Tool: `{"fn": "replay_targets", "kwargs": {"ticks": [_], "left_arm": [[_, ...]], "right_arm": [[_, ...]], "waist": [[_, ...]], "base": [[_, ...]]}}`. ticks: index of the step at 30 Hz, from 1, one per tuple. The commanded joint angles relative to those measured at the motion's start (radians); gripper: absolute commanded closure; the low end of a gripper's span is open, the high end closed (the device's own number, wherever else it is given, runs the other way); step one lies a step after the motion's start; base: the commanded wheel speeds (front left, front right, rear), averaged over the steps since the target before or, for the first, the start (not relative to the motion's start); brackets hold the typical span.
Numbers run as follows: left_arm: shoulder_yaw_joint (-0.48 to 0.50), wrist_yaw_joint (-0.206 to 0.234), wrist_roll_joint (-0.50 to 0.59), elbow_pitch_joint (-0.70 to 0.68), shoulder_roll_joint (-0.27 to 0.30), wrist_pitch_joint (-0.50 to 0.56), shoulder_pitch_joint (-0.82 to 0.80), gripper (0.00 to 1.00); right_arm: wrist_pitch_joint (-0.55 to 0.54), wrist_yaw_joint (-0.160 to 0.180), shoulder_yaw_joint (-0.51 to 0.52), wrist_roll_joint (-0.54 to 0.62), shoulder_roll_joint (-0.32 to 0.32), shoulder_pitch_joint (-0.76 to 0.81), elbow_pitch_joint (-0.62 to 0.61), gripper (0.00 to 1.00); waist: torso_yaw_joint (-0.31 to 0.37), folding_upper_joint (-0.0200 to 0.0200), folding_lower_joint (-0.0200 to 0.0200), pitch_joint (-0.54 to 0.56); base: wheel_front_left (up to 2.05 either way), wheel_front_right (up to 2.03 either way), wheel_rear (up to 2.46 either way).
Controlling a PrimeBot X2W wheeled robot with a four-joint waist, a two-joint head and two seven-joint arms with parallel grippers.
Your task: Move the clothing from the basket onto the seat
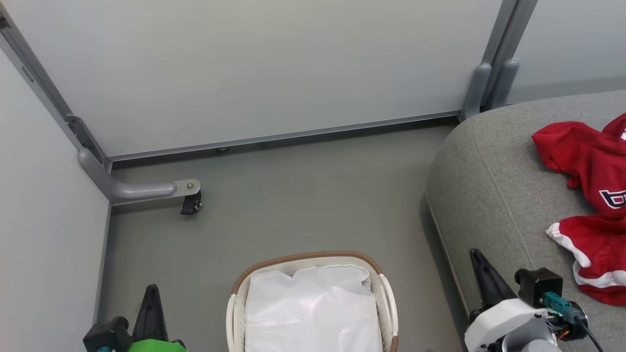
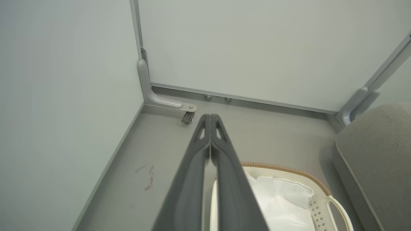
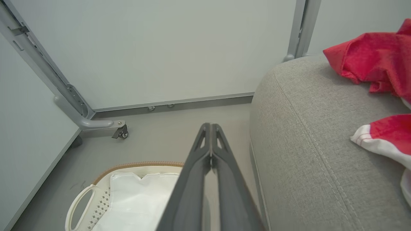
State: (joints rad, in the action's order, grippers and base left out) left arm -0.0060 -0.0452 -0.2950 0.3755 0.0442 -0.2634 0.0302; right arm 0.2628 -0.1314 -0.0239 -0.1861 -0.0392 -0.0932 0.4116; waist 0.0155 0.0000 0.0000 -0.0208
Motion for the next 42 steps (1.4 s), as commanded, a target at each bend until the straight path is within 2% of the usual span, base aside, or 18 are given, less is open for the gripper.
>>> {"fn": "replay_targets", "kwargs": {"ticks": [1, 21, 42], "left_arm": [[0.006, -0.002, -0.028, -0.006, 0.001, 0.012, -0.008, 1.0], [0.034, -0.024, -0.36, -0.042, 0.003, 0.104, -0.043, 1.0], [0.059, -0.043, -0.635, -0.069, 0.004, 0.183, -0.074, 1.0]], "right_arm": [[-0.012, 0.0, 0.007, -0.032, -0.002, -0.01, -0.007, 1.0], [-0.104, 0.0, 0.039, -0.391, -0.005, -0.01, -0.053, 1.0], [-0.183, 0.0, 0.068, -0.688, -0.007, -0.014, -0.087, 1.0]], "waist": [[0.0, 0.0, 0.0, 0.0], [-0.003, 0.0, 0.0, 0.003], [-0.005, 0.0, 0.0, 0.006]], "base": [[0.0, 0.0, 0.0], [0.0, 0.0, 0.0], [0.0, 0.0, 0.0]]}}
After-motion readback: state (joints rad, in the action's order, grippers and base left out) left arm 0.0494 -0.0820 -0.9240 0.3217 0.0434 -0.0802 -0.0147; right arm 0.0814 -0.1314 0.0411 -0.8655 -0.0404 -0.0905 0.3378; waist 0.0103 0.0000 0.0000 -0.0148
